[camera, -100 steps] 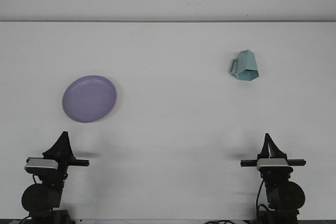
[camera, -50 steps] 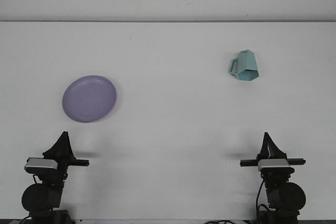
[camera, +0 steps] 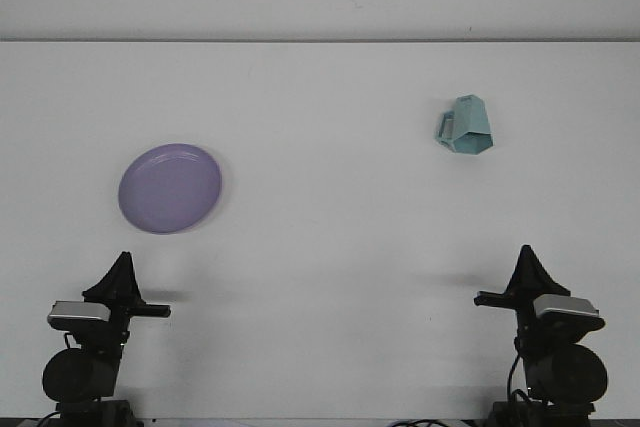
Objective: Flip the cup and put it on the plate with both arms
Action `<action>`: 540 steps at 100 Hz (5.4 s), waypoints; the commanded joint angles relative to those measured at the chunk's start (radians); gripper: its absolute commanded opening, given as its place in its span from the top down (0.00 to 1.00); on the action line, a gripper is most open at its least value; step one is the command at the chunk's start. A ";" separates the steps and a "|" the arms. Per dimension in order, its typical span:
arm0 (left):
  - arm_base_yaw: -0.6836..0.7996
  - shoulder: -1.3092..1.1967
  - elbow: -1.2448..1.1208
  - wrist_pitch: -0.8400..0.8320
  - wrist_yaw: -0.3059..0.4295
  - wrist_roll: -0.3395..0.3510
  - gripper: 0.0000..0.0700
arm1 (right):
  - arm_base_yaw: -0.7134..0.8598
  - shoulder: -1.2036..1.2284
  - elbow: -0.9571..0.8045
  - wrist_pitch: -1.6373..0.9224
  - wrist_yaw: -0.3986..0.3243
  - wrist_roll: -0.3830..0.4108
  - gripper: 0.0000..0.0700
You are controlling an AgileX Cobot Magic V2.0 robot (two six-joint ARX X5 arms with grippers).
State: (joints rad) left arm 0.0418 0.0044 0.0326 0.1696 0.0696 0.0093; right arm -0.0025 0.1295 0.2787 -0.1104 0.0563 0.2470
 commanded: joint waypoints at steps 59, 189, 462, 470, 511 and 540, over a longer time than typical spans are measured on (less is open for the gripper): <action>0.003 -0.001 -0.018 0.005 -0.003 -0.002 0.98 | -0.034 0.842 0.316 0.390 0.003 -0.440 0.20; 0.003 -0.001 -0.018 0.005 -0.003 -0.002 0.98 | -0.175 2.006 0.907 0.868 -0.200 -0.618 0.61; 0.003 -0.001 -0.017 0.016 -0.002 -0.026 0.98 | 0.691 1.691 1.327 -1.213 -0.135 -0.352 0.99; 0.003 -0.001 -0.017 0.016 -0.003 -0.026 0.98 | 0.691 1.692 1.327 -1.211 -0.135 -0.355 0.98; 0.003 -0.001 -0.017 0.035 -0.002 -0.060 0.98 | 0.672 1.667 1.394 -1.255 -0.134 -0.368 0.60; 0.003 -0.001 0.013 0.081 0.002 -0.321 0.98 | 0.573 1.436 1.496 -1.197 -0.135 -0.346 0.60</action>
State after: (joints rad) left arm 0.0418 0.0044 0.0341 0.2489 0.0696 -0.2035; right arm 0.5865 1.6089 1.7584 -1.3262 -0.0780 -0.1070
